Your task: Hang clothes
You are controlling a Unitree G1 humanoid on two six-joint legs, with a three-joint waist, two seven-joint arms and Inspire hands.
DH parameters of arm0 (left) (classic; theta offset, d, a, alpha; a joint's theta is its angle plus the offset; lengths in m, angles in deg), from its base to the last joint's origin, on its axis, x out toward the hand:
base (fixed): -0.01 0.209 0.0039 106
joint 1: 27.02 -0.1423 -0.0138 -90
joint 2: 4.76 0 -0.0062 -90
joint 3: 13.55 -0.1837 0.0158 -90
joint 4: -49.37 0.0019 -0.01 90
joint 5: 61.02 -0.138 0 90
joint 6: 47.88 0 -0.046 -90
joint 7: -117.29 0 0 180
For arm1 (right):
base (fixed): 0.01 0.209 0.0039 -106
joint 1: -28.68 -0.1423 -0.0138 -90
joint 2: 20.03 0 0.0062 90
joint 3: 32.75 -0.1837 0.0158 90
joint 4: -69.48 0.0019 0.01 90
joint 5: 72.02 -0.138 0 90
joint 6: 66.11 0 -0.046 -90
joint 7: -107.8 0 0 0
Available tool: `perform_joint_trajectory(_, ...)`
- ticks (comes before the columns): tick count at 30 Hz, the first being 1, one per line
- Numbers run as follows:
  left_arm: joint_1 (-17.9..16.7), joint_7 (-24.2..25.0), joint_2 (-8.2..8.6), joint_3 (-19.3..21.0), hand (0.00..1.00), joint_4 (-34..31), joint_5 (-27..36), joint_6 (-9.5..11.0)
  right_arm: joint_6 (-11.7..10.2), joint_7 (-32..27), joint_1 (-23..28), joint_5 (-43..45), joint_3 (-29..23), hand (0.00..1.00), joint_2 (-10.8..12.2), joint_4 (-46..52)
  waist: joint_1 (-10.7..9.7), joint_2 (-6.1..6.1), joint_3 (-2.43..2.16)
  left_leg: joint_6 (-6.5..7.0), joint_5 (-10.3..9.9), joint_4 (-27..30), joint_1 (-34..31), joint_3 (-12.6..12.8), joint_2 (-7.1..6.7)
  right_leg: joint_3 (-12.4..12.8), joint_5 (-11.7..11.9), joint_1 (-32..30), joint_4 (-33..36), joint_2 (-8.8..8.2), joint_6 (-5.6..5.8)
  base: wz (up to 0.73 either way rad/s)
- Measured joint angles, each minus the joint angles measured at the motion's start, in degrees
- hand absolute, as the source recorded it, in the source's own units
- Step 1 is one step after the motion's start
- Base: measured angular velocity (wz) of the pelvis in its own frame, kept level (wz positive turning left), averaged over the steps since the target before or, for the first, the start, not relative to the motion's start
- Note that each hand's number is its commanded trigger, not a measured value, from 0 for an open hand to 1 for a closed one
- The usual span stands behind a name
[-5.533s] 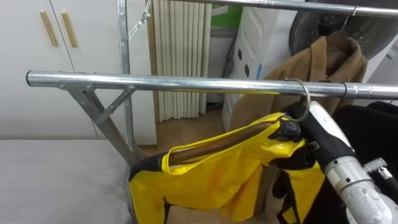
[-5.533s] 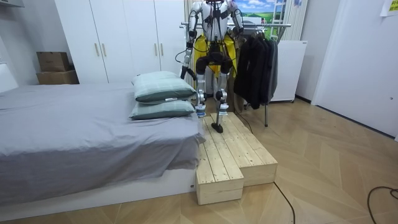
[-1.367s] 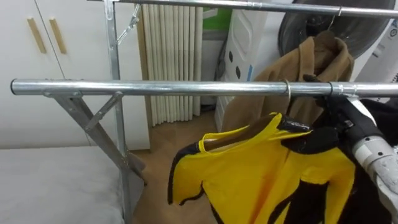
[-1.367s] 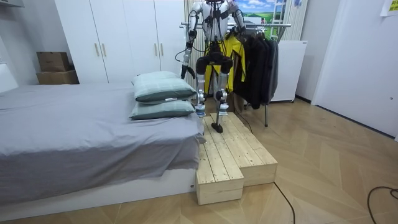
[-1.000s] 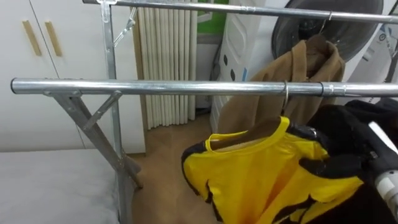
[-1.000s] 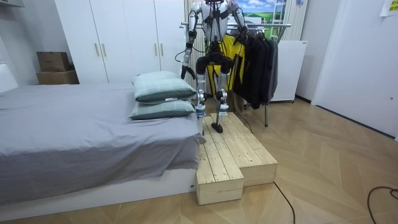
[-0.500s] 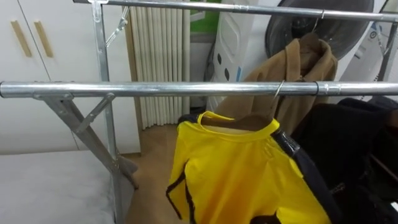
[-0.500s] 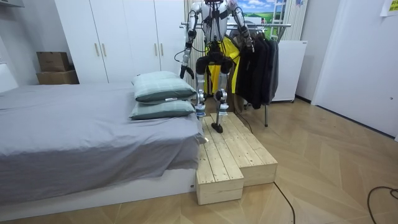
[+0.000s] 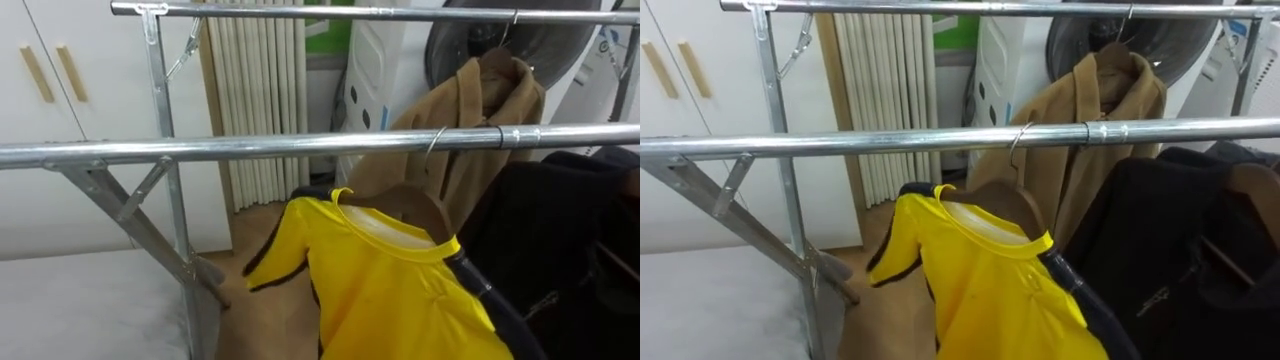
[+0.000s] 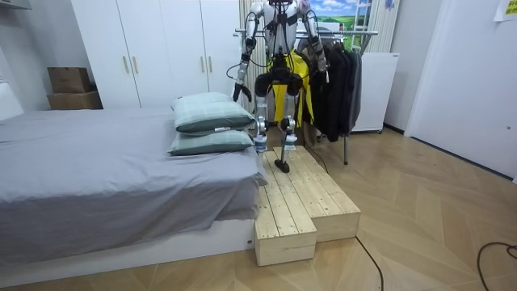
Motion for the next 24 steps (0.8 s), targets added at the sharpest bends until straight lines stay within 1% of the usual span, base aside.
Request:
perform_joint_trajectory(2, 0.63, -0.34, 0.16, -0.29, 0.00, 0.69, 0.92, 0.44, -0.14, -0.04, 0.09, -0.29, 1.69, 0.00, 0.64, -1.90, 0.13, -0.02, -0.02, 0.00, 0.00, 0.01, 0.01, 0.03, -0.01, -0.03, 0.00, -0.01, -0.20, 0.00, 0.00, 0.00)
perform_joint_trajectory(4, 0.66, -0.39, 0.32, -1.10, 0.00, 0.96, 1.13, 1.05, -0.20, 0.04, 1.16, -0.30, 3.49, 0.00, 2.57, -2.74, 0.28, 0.04, -0.04, 0.00, 0.00, -0.05, 0.00, 0.02, 0.00, -0.06, 0.03, 0.05, -0.59, 0.00, -0.05, 0.00)
perform_joint_trajectory(5, 0.69, -0.39, 0.41, -1.29, 0.00, 1.00, 1.15, 1.35, -0.37, 0.06, 1.44, -0.30, 3.90, 0.00, 3.03, -3.20, 0.26, 0.20, 0.03, 0.00, 0.00, -0.06, 0.01, 0.02, 0.00, -0.04, 0.03, 0.05, -0.60, 0.00, -0.05, 0.00)
perform_joint_trajectory(7, 0.93, -0.48, 0.97, -1.29, 0.00, 1.45, 2.16, 2.76, -1.54, 0.10, 1.62, -0.26, 3.98, 0.00, 5.33, -6.22, 0.34, 0.48, 0.04, 0.00, 0.00, -0.11, -0.02, 0.00, -0.05, 0.12, 0.03, 0.01, -0.70, -0.03, -0.05, -0.02)
perform_joint_trajectory(8, 0.98, -0.49, 1.09, -1.28, 0.00, 1.90, 2.57, 3.31, -1.96, 0.12, 1.62, -0.48, 4.02, 0.00, 5.76, -7.15, 0.44, 0.63, 0.06, 0.00, 0.00, -0.11, -0.03, -0.05, -0.07, 0.13, 0.03, 0.02, -0.75, -0.07, -0.05, 0.00)
perform_joint_trajectory(9, 1.23, -0.50, 1.23, -1.30, 0.00, 3.23, 3.45, 4.32, -2.89, 0.15, 1.57, -1.39, 4.48, 0.00, 6.29, -9.49, 0.45, 1.06, 0.08, 0.00, 0.00, -0.11, -0.10, -0.05, -0.12, 0.04, 0.03, 0.06, -0.80, -0.13, -0.05, 0.00)
perform_joint_trajectory(11, 1.64, -1.10, 1.54, -1.29, 0.00, 3.46, 5.02, 5.00, -3.86, 0.10, 1.71, -2.33, 5.10, 0.00, 6.99, -12.33, 0.38, 1.30, 0.03, 0.00, -0.01, -0.13, -0.24, 0.03, -0.16, 0.14, 0.03, 0.02, -0.70, -0.18, -0.05, 0.00)
perform_joint_trajectory(12, 1.92, -1.42, 1.85, -1.17, 0.00, 3.46, 5.33, 5.72, -4.33, 0.06, 1.82, -2.36, 4.98, 0.00, 7.52, -13.72, 0.26, 1.57, 0.03, 0.00, -0.01, -0.13, -0.34, 0.06, -0.19, 0.15, 0.03, -0.06, -0.71, -0.20, -0.05, 0.00)
perform_joint_trajectory(13, 2.07, -1.35, 2.22, -1.16, 0.00, 3.59, 5.33, 6.22, -4.49, 0.03, 2.32, -2.39, 4.97, 0.00, 7.80, -14.33, 0.36, 1.97, -0.02, 0.00, -0.01, -0.13, -0.36, 0.28, -0.22, 0.29, 0.03, -0.10, -0.74, -0.24, -0.05, -0.04)
perform_joint_trajectory(15, 1.69, -0.95, 2.76, -1.16, 0.00, 3.73, 5.36, 6.40, -5.05, 0.06, 2.71, -3.77, 4.96, 0.00, 8.01, -15.93, 0.38, 2.60, -0.04, 0.00, -0.01, -0.13, -0.34, 1.27, -0.24, 0.37, 0.03, -0.10, -0.81, -0.30, -0.05, -0.03)
perform_joint_trajectory(17, 1.79, -0.29, 3.17, -1.16, 0.00, 3.70, 5.51, 6.40, -5.07, 0.24, 2.93, -5.48, 4.96, 0.00, 8.18, -17.67, 0.32, 2.84, 0.05, 0.00, -0.01, -0.15, -0.34, 1.36, -0.24, 0.43, 0.02, -0.12, -0.83, -0.31, -0.04, 0.00)
perform_joint_trajectory(19, 2.56, 0.55, 3.90, -1.24, 0.00, 3.74, 6.73, 6.40, -5.15, 0.87, 3.04, -8.56, 5.05, 0.00, 8.42, -20.22, 0.19, 3.08, 0.07, 0.01, 0.00, -0.15, -0.37, 1.04, -0.26, 0.37, 0.02, -0.11, -0.86, -0.31, -0.04, 0.00)
perform_joint_trajectory(23, 3.15, 1.63, 3.92, -1.18, 0.00, 5.40, 7.12, 6.81, -5.76, 1.37, 3.07, -10.93, 5.54, 0.00, 8.51, -22.86, 0.22, 3.34, -0.09, 0.01, 0.00, -0.14, -0.44, 0.18, -0.25, 0.16, 0.02, -0.04, -0.84, -0.31, -0.04, 0.05)
perform_joint_trajectory(24, 3.21, 1.78, 3.91, -1.13, 0.00, 5.63, 7.13, 6.82, -5.80, 1.38, 3.01, -10.97, 5.52, 0.00, 8.51, -23.33, 0.24, 3.38, -0.12, 0.01, 0.00, -0.16, -0.42, -0.68, -0.26, 0.09, 0.02, 0.02, -0.83, -0.28, -0.04, 0.04)
